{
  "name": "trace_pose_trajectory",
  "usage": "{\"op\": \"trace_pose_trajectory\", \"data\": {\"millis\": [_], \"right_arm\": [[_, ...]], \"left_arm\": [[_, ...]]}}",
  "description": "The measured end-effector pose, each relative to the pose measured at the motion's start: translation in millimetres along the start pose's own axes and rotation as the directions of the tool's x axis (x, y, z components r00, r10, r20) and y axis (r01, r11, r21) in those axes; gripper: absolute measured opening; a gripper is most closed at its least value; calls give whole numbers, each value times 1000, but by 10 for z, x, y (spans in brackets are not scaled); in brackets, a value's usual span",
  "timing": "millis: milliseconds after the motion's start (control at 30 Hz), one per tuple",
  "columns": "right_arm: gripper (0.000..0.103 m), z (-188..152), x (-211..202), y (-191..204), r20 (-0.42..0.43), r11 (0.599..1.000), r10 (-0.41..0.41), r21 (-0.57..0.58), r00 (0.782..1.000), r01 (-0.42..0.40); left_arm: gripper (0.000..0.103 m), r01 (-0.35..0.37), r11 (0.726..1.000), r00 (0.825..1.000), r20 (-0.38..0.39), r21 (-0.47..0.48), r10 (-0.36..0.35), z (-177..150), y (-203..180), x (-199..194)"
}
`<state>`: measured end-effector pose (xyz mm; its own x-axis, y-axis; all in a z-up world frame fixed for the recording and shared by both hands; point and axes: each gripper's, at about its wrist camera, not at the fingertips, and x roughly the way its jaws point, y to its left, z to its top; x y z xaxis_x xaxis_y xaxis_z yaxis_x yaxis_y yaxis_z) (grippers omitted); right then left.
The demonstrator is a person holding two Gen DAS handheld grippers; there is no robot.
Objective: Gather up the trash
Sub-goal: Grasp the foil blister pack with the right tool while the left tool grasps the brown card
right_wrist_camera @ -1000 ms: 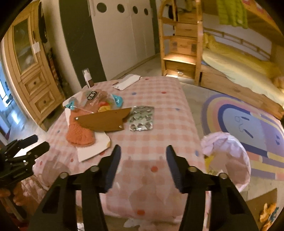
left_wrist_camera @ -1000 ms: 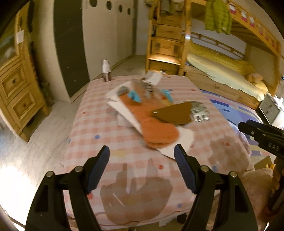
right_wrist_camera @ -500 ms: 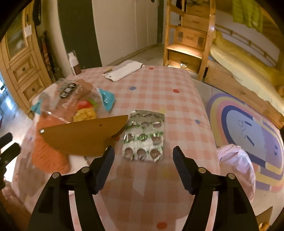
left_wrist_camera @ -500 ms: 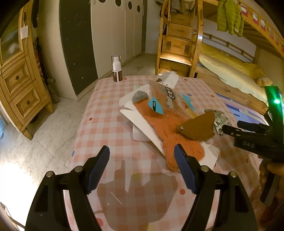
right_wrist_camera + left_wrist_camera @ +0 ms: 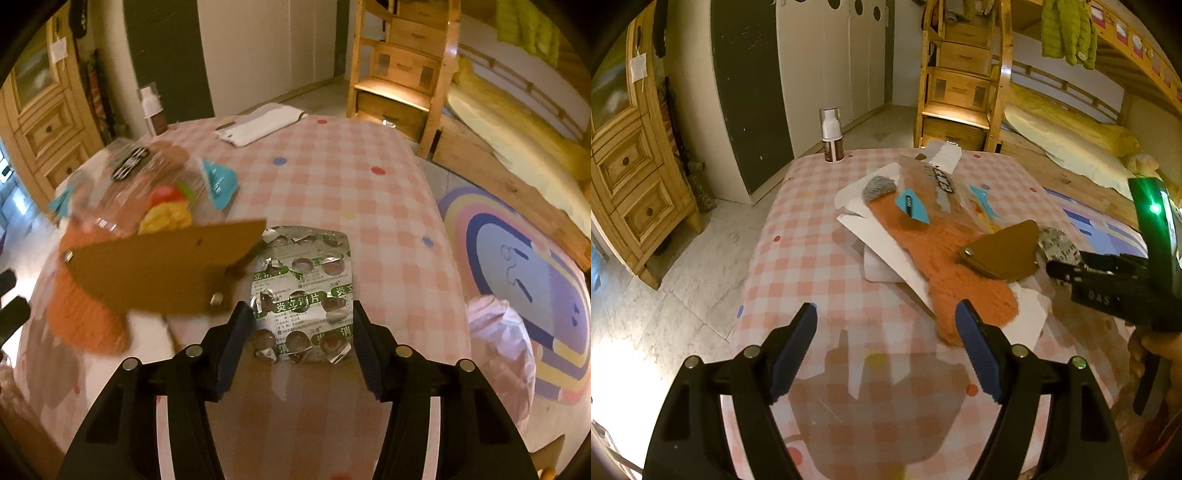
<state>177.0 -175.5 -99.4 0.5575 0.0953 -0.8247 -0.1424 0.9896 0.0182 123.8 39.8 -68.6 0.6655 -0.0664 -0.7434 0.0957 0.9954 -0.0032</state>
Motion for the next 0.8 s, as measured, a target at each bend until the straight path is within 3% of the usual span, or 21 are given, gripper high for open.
{"op": "trace_pose_trajectory", "data": {"millis": [133,300,400,467,567,633,800], "right_arm": [[55,-165,-147,11,2,999,33,21,999,-33],[55,-184,-379,-140,109,994,34,99,993,-45],[55,-181,-449,-254,163,987,34,148,986,-58],[55,-174,-451,-307,176,984,31,168,984,-61],[55,-162,-408,-369,167,978,42,196,985,-75],[55,-168,-398,-415,162,975,45,209,986,-78],[55,-175,-399,-430,166,973,49,216,985,-85]], "left_arm": [[75,12,1000,1000,-1,24,-12,-31,-94,-34],[74,55,997,998,27,59,-57,32,-235,-54],[55,95,991,995,31,95,-99,138,-355,7],[50,125,986,992,20,115,-128,217,-435,104],[50,121,980,992,8,157,-123,305,-560,245],[56,119,976,993,-6,182,-120,330,-644,332],[54,97,967,995,-52,234,-87,350,-750,534]]}}
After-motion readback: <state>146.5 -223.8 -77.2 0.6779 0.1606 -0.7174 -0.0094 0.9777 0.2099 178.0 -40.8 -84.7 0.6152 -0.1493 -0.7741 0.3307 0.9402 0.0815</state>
